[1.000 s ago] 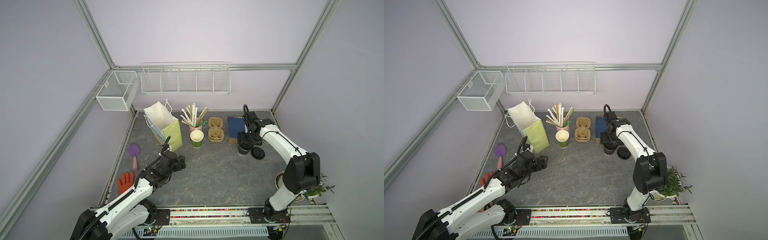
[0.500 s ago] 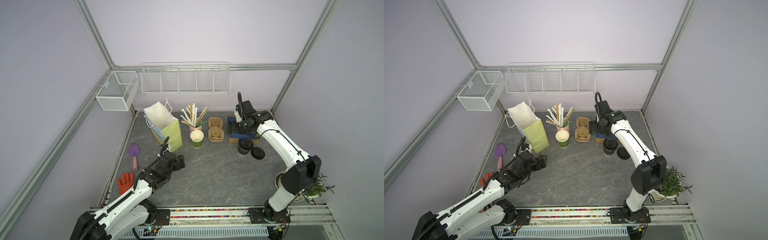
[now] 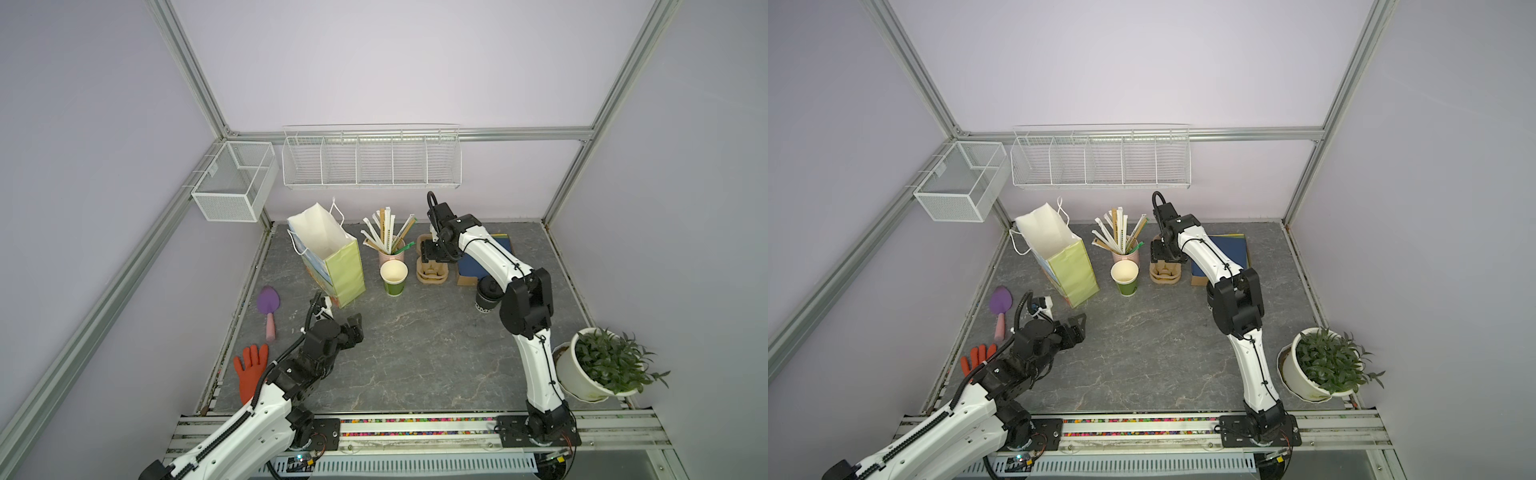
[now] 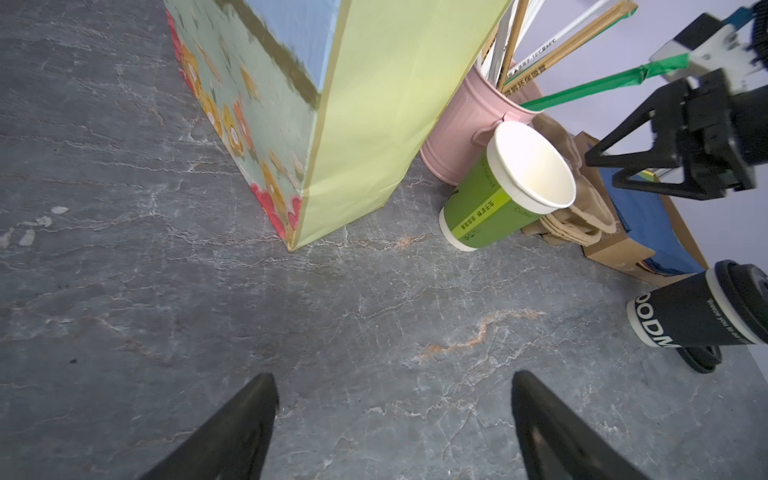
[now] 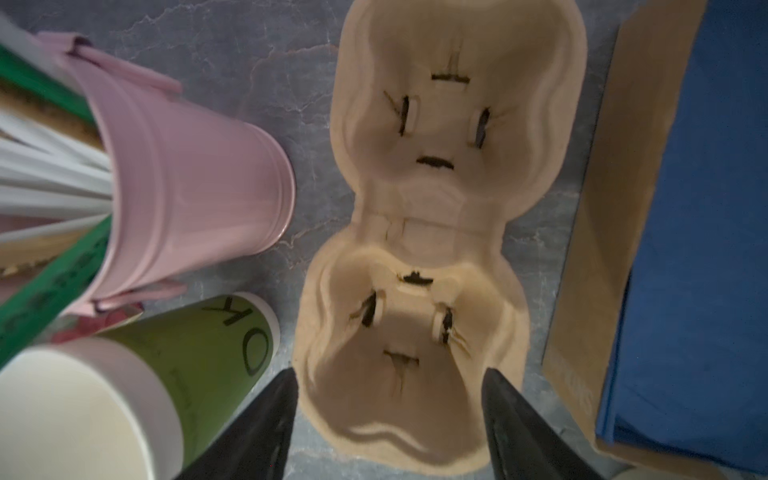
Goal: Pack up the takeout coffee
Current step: 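Move the right gripper over the tan cardboard cup carrier by the pink bucket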
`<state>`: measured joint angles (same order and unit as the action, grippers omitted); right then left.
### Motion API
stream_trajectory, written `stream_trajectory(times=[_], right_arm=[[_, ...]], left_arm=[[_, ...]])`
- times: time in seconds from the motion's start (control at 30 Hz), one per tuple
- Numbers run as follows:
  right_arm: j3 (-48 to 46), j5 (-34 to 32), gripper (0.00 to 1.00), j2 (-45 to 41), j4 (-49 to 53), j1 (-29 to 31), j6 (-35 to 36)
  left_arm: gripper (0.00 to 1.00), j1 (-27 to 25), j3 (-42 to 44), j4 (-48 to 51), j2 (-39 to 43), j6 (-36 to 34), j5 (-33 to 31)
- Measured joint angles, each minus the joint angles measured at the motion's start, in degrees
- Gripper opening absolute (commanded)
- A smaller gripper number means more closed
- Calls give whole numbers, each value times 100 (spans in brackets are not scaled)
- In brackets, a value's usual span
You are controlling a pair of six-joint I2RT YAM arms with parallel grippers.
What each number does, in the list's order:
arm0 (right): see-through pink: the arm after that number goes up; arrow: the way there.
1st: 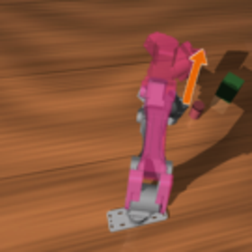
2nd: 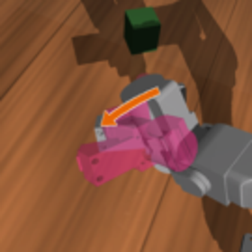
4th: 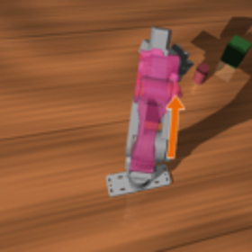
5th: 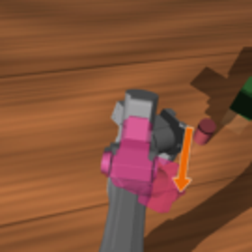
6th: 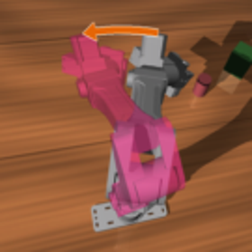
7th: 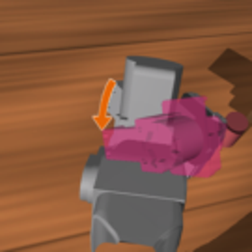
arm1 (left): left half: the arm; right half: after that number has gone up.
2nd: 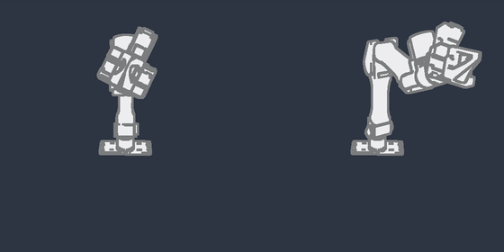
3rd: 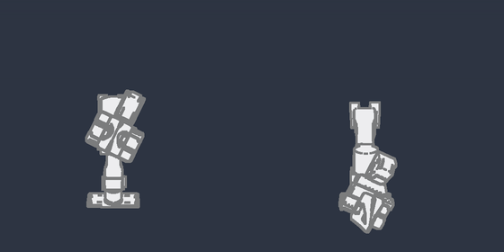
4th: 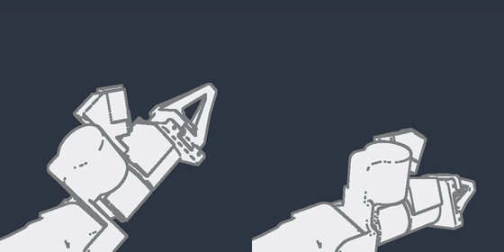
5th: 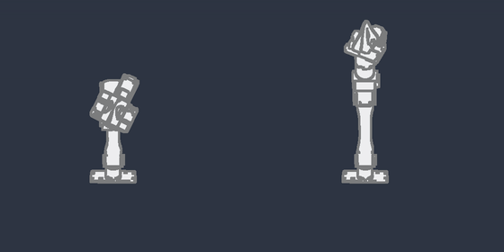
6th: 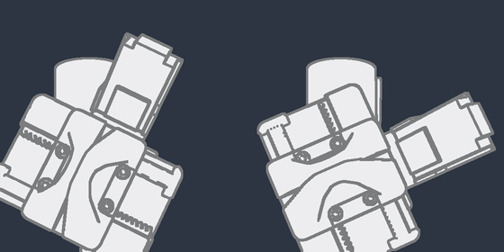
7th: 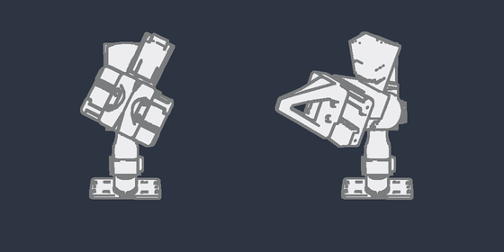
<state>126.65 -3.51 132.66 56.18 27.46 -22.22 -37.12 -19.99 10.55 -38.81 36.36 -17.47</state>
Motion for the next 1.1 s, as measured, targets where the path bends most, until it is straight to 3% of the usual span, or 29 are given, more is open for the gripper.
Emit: stream_trajectory(times=[0.23, 1.1], right_arm=[[815, -350, 67, 614, 212, 2, 136], [1259, -586, 43, 1180, 227, -72, 212]], left_arm=[[89, 0, 35, -24, -20, 0, -61], [89, 0, 35, -90, -275, 0, -59]])
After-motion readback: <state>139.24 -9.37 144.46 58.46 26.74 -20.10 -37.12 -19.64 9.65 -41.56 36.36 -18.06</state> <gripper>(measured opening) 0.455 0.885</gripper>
